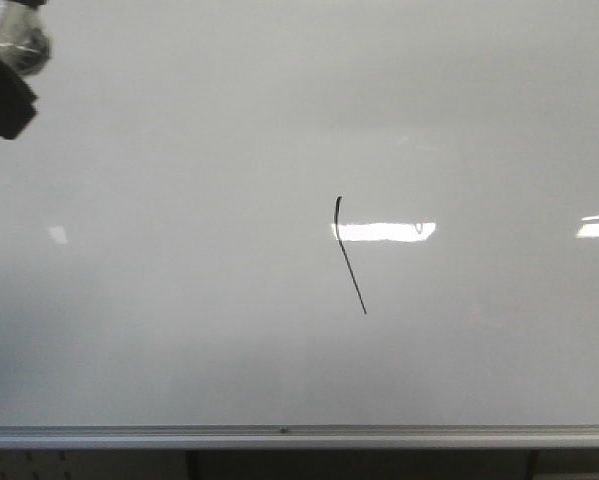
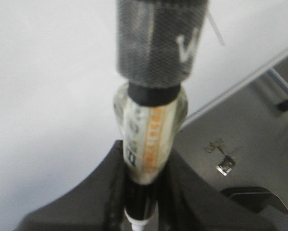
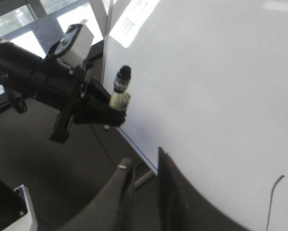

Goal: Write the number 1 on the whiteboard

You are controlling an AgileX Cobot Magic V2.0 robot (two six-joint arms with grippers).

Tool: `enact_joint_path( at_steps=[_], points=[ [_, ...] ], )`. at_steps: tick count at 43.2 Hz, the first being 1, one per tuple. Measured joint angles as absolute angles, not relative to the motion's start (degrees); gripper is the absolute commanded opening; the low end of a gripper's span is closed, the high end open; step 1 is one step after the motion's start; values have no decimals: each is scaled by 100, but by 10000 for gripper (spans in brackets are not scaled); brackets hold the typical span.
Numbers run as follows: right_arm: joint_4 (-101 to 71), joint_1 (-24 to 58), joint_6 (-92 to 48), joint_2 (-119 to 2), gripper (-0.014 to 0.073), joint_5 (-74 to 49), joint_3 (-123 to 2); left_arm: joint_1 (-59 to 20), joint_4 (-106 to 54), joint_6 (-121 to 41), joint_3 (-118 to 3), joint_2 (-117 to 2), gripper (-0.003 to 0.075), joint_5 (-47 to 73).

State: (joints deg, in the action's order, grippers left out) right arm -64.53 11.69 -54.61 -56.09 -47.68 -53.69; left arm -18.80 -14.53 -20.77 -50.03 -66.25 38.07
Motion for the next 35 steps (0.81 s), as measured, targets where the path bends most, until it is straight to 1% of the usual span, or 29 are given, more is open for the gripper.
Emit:
enact_joint_path(
  at_steps=[3,10,17,22,35],
  points=[
    [-6453,963,-5449,-5296,-60,-4689,-5065,-1363,-1453,-2077,-5003,-6625,-20,3807],
    [-6453,603,-5441,-4493,-61,-4537,-4355,-271,-1433,-2077,-5003,-6625,-20,3803],
    [-6453,539,-5436,-3795,-61,-4445,-3798,492,-1433,-2086,-4951,-6764,-20,3557],
    [-6453,546,-5436,-3517,-61,-4420,-3565,710,-1310,-2086,-4867,-7191,-20,3474],
    [-6453,537,-5436,-3467,-61,-4370,-3531,723,-1185,-2086,-4938,-9003,-20,2610]
  ],
)
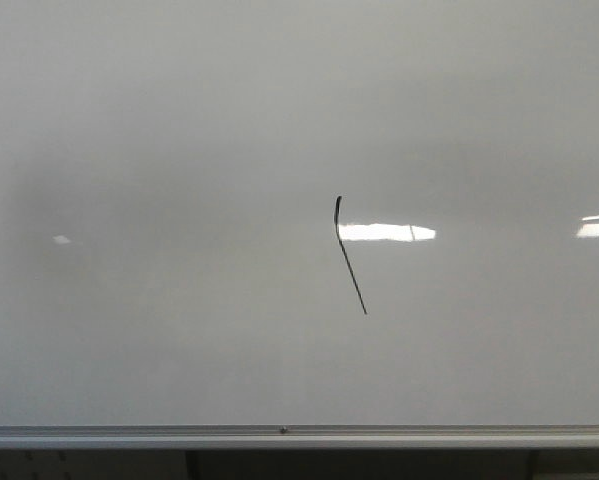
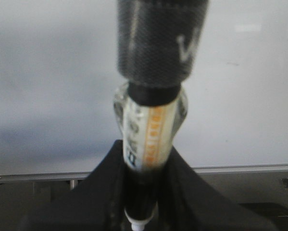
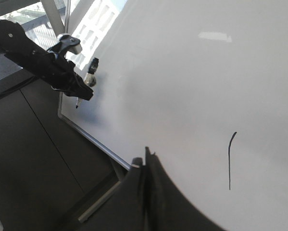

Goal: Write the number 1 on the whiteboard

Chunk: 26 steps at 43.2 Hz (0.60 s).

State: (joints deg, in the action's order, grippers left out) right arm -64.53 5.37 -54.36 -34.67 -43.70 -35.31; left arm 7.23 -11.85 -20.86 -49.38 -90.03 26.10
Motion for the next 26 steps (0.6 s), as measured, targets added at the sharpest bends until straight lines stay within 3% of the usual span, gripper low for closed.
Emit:
enact_joint_path(
  at_steps=[14,26],
  points=[
    [-6453,537,-5436,-3467,-61,-4349,-3531,723,-1185,-2099,-5266,-9900,8,2487],
    [-6453,537,-5436,-3467,-61,-4257,-3531,723,-1217,-2110,-5280,-9958,257,2335]
  ],
)
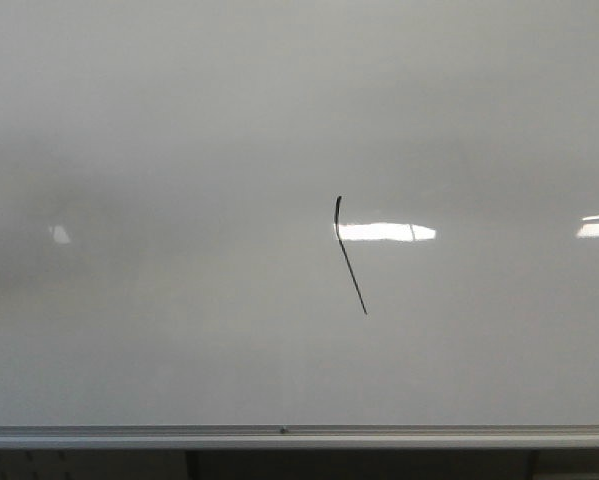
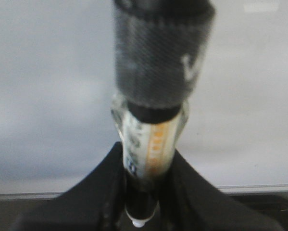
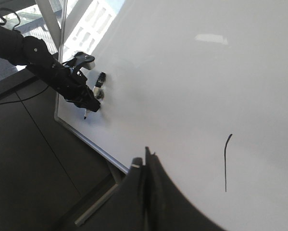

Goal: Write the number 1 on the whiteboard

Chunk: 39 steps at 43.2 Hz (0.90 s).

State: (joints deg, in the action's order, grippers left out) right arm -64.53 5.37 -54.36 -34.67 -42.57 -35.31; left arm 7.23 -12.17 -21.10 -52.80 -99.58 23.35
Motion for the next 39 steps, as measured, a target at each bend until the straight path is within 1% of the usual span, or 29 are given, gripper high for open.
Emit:
enact_joint_path(
  at_steps=[4,9,12,14,17,21,27,30,33,37,39],
  points=[
    [-6453,537,-5436,-3467,-61,-4214,-3531,723,-1223,-2110,-5293,-9956,363,2276],
    [-6453,537,-5436,-3467,-61,-4170,-3531,723,-1231,-2110,-5299,-9956,469,2216],
    [-6453,537,-5436,-3467,-61,-4170,-3531,723,-1231,-2110,-5299,-9956,526,2205],
    [-6453,537,-5436,-3467,-61,-4167,-3531,723,-1231,-2110,-5299,-9956,550,2205],
    [-6453,537,-5436,-3467,-61,-4146,-3531,723,-1231,-2110,-5299,-9943,571,2233],
    [-6453,537,-5436,-3467,-61,-4029,-3531,723,-1189,-2110,-5299,-9824,568,2410],
    [-6453,537,-5297,-3467,-61,-3301,-3531,723,-790,-2014,-5299,-9388,564,2898],
    [-6453,537,-5254,-3467,-61,-2586,-3531,723,-575,-1806,-5299,-9023,539,3104],
    [-6453,537,-5241,-3467,-61,-2093,-3531,723,-512,-1728,-5299,-8693,451,3258],
    [-6464,537,-5241,-3467,-61,-1718,-3531,723,-531,-1680,-5299,-8246,276,3410],
    [-6475,537,-5241,-3467,-61,-1588,-3531,723,-586,-1667,-5299,-8041,170,3484]
  ],
)
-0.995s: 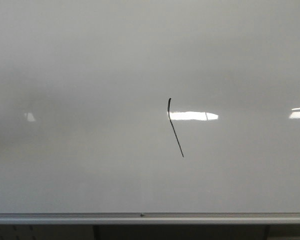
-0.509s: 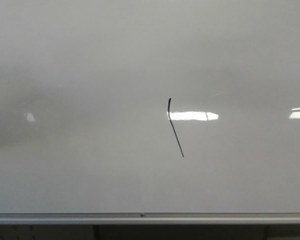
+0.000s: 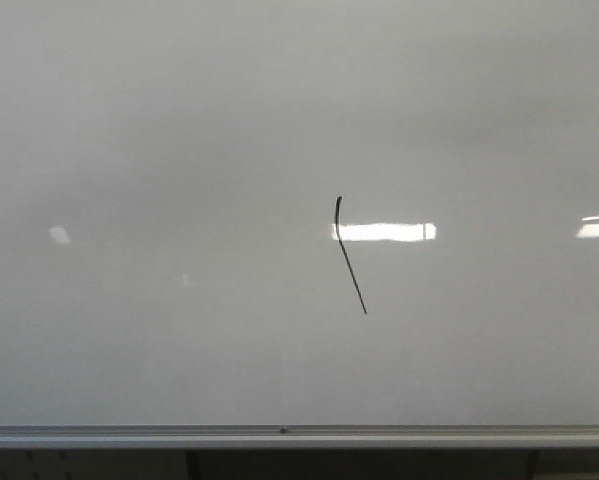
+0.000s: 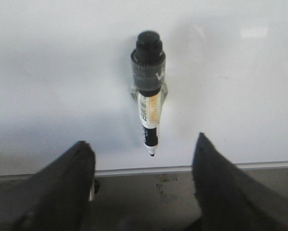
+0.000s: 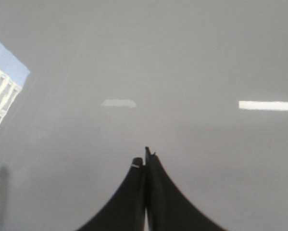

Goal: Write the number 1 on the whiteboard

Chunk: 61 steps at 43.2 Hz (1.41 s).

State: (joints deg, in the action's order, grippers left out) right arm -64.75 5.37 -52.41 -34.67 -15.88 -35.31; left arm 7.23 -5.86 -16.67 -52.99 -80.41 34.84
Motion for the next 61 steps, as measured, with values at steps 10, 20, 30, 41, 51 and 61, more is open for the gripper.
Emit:
enact_joint_path(
  at_steps=[10,20,30,41,51,61],
  points=[
    [-6482,537,-5231,-3467,-61,-1380,-3444,723,-769,-1679,-5146,-6909,-20,3546],
    [-6482,537,-5231,-3427,-61,-1275,-2987,594,-1067,-1859,-4285,-5495,-20,2855],
    [-6482,537,-5218,-2749,-61,-1038,-2541,-93,-1156,-1935,-3106,-3799,-20,2355],
    [-6482,537,-5218,-1931,-61,-910,-2101,-560,-1264,-1944,-2242,-2098,-20,2054],
    [-6482,537,-5218,-1782,-61,-884,-2061,-572,-1285,-1944,-2069,-1357,-20,2019],
    [-6482,537,-5218,-1782,-61,-884,-2061,-572,-1285,-1948,-2059,-1289,-20,2019]
  ],
)
